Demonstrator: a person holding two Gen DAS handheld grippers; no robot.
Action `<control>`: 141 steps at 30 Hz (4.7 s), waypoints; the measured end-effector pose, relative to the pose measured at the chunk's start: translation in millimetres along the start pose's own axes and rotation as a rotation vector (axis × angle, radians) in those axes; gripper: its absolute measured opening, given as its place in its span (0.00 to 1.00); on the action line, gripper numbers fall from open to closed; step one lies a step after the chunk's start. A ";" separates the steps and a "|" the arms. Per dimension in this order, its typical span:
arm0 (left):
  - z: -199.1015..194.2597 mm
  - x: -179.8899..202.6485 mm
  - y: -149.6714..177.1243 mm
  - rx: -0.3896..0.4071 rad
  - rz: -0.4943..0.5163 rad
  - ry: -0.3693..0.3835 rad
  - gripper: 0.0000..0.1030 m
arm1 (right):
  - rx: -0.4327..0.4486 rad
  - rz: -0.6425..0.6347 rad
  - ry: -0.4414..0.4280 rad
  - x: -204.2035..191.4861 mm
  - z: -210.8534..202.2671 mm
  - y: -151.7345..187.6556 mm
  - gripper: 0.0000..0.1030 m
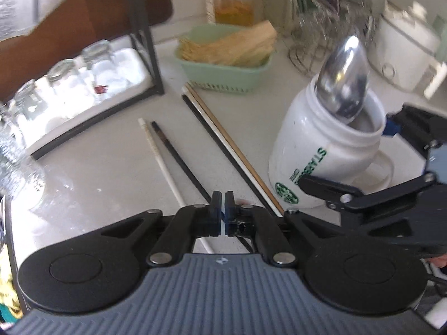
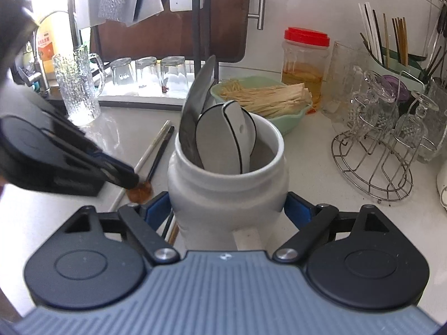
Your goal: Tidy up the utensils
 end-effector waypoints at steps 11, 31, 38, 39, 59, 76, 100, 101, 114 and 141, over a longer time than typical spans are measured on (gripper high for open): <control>-0.1 -5.7 25.4 -0.026 -0.143 0.085 0.03 | 0.014 -0.020 -0.053 6.3 1.3 0.4 0.87; 36.0 7.5 37.0 -0.090 -0.257 0.272 0.25 | 0.022 -0.011 -0.056 28.9 -3.7 9.4 0.87; 49.9 -2.9 35.1 -0.145 -0.360 0.446 0.25 | 0.026 -0.007 -0.055 29.5 -3.4 10.0 0.87; 52.1 -5.0 35.0 -0.152 -0.377 0.466 0.25 | 0.026 -0.006 -0.054 29.5 -3.1 9.9 0.87; 77.8 -10.3 40.1 -0.237 -0.522 0.786 0.25 | 0.011 0.014 -0.056 44.8 4.1 3.2 0.87; 73.1 34.4 29.1 -0.315 -0.309 0.597 0.04 | 0.017 0.022 -0.051 48.5 5.4 1.6 0.87; 10.6 2.4 52.0 -0.144 -0.391 0.376 0.00 | 0.014 0.020 -0.050 48.0 5.3 1.5 0.87; 5.6 -0.9 52.4 -0.131 -0.393 0.350 0.00 | 0.013 0.019 -0.051 48.1 5.5 1.3 0.87; -65.8 -38.0 19.7 0.068 -0.378 0.108 0.00 | -0.017 0.021 -0.019 41.8 4.3 1.0 0.87; -150.1 -13.9 -73.1 0.292 -0.242 0.016 0.00 | -0.032 0.059 0.037 26.9 0.8 4.2 0.87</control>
Point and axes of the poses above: each gripper's, at about its wrist camera, not at the fingertips, and z roughly the way its jaws point, x to its right, y to its underside, the point moved 5 cm from there along z, roughly the way its jaws point, and after that the axes turned 1 degree about x, right-handed, at the moved point
